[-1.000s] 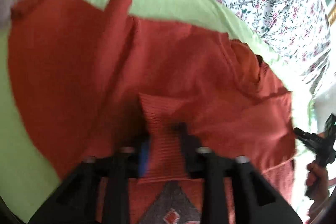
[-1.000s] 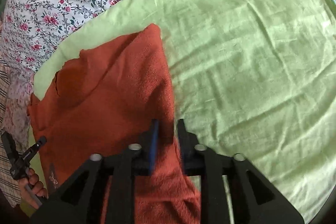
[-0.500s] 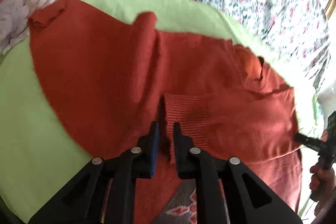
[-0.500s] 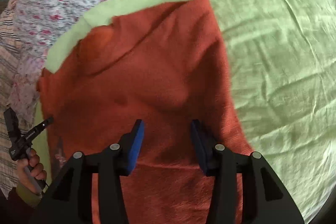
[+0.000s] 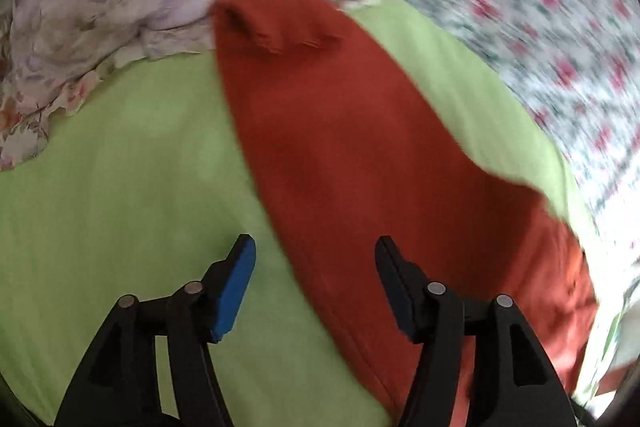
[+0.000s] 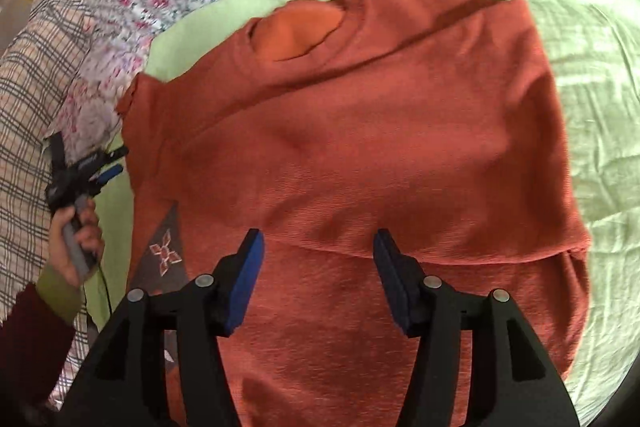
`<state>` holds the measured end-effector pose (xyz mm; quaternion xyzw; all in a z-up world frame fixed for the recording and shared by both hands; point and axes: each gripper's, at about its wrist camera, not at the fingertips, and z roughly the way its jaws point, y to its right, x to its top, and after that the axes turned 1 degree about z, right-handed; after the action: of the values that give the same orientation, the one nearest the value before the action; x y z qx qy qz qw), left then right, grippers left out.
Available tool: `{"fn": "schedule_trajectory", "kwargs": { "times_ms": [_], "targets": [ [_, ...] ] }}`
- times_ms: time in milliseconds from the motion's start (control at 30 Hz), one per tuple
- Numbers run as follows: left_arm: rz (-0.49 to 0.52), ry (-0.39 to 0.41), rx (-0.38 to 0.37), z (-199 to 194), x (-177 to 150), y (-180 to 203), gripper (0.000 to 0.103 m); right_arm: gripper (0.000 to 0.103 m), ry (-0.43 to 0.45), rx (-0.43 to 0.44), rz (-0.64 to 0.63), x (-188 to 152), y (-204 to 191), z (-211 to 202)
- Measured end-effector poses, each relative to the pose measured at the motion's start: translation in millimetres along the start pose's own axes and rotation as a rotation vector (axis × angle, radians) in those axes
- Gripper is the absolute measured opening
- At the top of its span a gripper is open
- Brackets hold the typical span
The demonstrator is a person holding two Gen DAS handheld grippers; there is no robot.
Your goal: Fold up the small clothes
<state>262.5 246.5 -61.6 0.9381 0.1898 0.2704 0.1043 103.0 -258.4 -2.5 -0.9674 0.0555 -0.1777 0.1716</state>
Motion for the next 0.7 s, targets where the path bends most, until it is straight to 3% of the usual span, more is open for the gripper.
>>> {"fn": "schedule_trajectory", "kwargs": {
  "times_ms": [100,167,300,333,367,400,433,467,700],
  "targets": [
    [-0.061,0.009,0.000,17,26,-22,0.067,0.058,-0.006,0.010,-0.011,3,-8,2],
    [-0.074,0.022,-0.002,29,46,-30,0.074,0.058,-0.011,0.014,-0.018,4,-13,2],
    [-0.069,0.049,0.032,48,81,-27,0.074,0.058,-0.022,0.012,-0.034,7,-19,0],
    [-0.065,0.057,0.037,51,87,-26,0.068,0.058,-0.025,0.011,-0.037,7,-20,0],
    [-0.056,0.061,0.021,53,92,-24,0.046,0.058,-0.028,0.010,-0.039,8,-20,0],
    [-0.047,0.048,-0.031,54,96,-21,0.033,0.058,-0.029,0.009,-0.039,8,-21,0],
    [-0.042,0.041,-0.059,53,98,-19,0.013,0.058,-0.031,0.009,-0.039,8,-21,-1],
    [-0.023,0.054,-0.059,48,98,-14,0.008,0.058,-0.032,0.010,-0.036,8,-21,-1],
    [0.158,0.172,-0.142,-18,69,55,0.006,0.058,-0.022,0.024,-0.008,9,-15,2]
  ]
}}
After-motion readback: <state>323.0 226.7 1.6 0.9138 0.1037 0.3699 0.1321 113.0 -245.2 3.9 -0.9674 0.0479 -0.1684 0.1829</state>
